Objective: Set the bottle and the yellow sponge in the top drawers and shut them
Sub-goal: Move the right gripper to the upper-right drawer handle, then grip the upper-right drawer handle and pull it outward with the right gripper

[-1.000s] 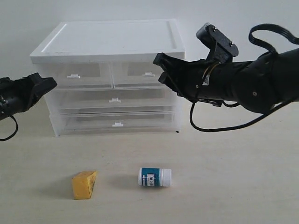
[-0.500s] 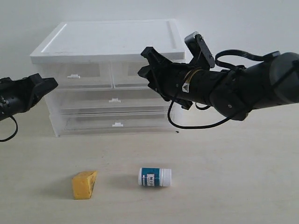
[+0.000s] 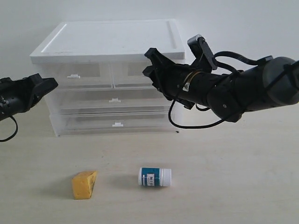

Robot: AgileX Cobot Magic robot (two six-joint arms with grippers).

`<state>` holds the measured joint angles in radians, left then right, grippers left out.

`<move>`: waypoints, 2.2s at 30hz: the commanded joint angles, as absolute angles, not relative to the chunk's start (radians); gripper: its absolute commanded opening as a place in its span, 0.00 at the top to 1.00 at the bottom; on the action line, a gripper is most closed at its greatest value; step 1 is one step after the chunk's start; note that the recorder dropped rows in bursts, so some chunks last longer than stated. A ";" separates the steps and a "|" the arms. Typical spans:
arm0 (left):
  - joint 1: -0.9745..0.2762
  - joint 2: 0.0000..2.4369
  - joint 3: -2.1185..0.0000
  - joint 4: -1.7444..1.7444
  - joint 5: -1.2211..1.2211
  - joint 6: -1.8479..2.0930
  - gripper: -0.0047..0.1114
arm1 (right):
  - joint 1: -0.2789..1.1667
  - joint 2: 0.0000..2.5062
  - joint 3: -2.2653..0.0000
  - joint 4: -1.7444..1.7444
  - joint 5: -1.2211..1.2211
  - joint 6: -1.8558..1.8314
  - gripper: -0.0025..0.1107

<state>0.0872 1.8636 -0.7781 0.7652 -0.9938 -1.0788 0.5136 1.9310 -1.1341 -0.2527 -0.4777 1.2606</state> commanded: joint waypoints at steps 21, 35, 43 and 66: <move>0.089 1.863 -0.784 0.774 -1.003 -1.076 0.93 | 0.509 1.928 -1.139 -0.148 -0.493 1.107 0.98; 0.089 1.867 -0.786 0.752 -0.995 -1.057 0.93 | 0.509 1.884 -1.077 -0.328 -0.475 1.172 0.98; 0.089 1.873 -0.786 0.750 -0.995 -1.057 0.93 | 0.509 1.832 -0.994 -0.443 -0.484 1.217 0.98; 0.089 1.873 -0.790 0.757 -0.995 -1.057 0.93 | 0.509 1.753 -0.948 -0.680 -0.548 1.381 0.95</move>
<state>0.0872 1.8703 -0.7850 0.7601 -0.9920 -1.0604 0.5097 1.7800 -0.9542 -0.6723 -0.5435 1.3725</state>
